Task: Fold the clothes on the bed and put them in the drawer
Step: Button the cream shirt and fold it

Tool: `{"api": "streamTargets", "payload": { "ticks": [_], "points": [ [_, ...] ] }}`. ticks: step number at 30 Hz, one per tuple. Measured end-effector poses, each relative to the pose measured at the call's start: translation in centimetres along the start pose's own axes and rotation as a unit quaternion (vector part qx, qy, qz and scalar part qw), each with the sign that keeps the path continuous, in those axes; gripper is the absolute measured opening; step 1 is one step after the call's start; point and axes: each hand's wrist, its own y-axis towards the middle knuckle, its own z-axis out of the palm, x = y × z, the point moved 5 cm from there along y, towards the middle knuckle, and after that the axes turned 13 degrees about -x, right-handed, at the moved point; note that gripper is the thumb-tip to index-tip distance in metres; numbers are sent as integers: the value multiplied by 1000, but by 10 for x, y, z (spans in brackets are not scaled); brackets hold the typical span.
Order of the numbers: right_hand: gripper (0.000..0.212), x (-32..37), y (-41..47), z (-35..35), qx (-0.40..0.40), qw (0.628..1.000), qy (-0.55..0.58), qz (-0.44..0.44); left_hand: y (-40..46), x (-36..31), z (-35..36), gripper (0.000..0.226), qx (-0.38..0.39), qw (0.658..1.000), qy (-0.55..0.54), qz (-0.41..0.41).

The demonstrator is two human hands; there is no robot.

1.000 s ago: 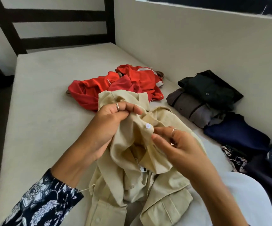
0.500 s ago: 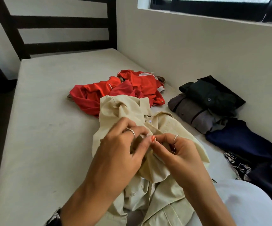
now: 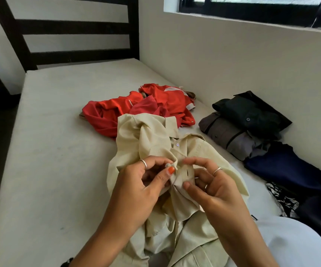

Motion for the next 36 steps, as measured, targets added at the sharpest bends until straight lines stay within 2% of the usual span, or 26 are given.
{"api": "streamTargets", "payload": {
  "ticks": [4,7,10,12,15,18,20,23,27,30,36],
  "points": [
    [38,-7,2,-10,-59,996,50,51,-1,-1,-2,18,7,1000,10,14],
    [27,-11,3,-11,-48,994,55,75,-3,-4,-5,15,4,999,35,34],
    [42,-12,0,-12,-40,996,46,68,-5,-7,-6,18,3,996,60,62],
    [43,-8,-2,-13,-50,997,38,55,-6,-9,-8,18,0,995,69,78],
    [13,6,-5,-15,-76,997,0,13,-8,-16,-10,15,-9,980,131,146],
    [11,21,-8,-12,-91,988,-97,-80,-11,-22,-9,15,-14,955,192,225],
    [10,28,-11,-7,-103,972,-158,-137,-13,-24,-8,14,-15,948,199,250],
    [12,28,-15,0,-135,949,-213,-190,-14,-26,-7,16,-20,950,178,255],
    [13,23,-18,8,-131,937,-242,-216,-15,-25,-7,18,-11,953,163,256],
    [4,21,-18,8,-121,945,-220,-210,-14,-21,-10,17,-14,965,135,226],
    [7,16,-20,10,-86,978,-119,-150,-10,-17,-11,16,-16,973,109,203]
  ]
}}
